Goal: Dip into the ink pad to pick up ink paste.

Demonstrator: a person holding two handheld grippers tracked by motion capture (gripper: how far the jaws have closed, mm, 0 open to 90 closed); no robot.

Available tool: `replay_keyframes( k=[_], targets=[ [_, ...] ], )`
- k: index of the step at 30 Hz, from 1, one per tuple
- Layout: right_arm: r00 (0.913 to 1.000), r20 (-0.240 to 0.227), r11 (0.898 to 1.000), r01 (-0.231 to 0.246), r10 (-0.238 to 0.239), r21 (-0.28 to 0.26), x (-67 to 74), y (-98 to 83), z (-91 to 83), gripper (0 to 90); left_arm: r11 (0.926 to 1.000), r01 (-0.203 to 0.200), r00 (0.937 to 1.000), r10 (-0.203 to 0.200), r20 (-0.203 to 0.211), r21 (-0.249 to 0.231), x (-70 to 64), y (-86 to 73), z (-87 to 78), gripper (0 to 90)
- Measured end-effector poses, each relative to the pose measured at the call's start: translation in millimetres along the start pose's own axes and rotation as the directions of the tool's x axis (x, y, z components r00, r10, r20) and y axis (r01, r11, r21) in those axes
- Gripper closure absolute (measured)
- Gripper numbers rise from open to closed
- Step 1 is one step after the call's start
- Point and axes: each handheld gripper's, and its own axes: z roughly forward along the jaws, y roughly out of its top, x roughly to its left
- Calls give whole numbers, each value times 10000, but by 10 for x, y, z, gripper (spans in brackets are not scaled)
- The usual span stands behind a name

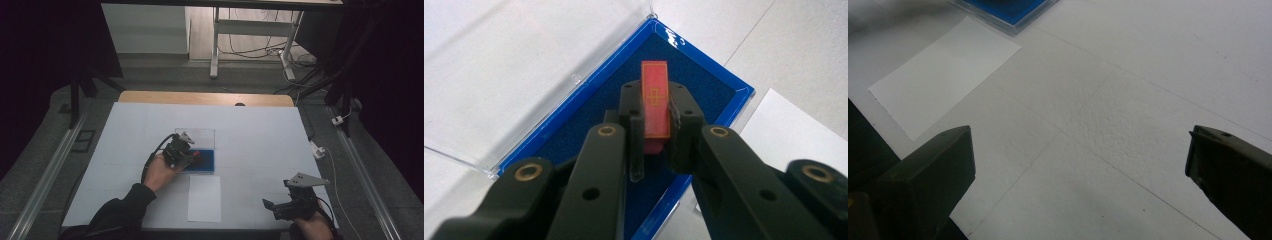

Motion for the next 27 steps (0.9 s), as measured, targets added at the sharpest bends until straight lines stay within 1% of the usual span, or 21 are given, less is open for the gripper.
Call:
replay_keyframes(
  k=[2,4,9,14,16,19,23,27],
  targets=[
    [10000,13,10000,-3,3,-8,0,-1,-3,0,10000,-52,9999,51,-162,-33,-4,2,-12,796],
    [10000,15,10000,2,-2,-12,-3,-3,-5,0,10000,21,10000,-22,-89,-90,8,3,-35,796],
    [10000,10,10000,0,0,-6,-5,-2,-10,0,9997,30,10000,-28,67,-244,11,6,-104,796],
    [10000,-4,10000,-7,7,-13,-6,-2,-10,0,9995,-258,9994,263,230,-205,-25,18,-153,794],
    [10000,-5,10000,-20,20,-19,-7,-3,-11,0,9992,-354,9991,358,241,-182,-42,18,-171,794],
    [10000,-13,10000,-34,34,-24,-8,-3,-11,0,9991,-396,9990,399,212,-134,-65,11,-195,795],
    [10000,-21,10000,-31,31,-14,-8,-2,-10,0,9993,-346,9989,351,303,-153,-81,1,-237,795],
    [10000,-32,10000,-59,59,-12,-7,-1,-11,0,9994,-233,9990,244,383,-273,-87,-6,-288,795]
  ],
)
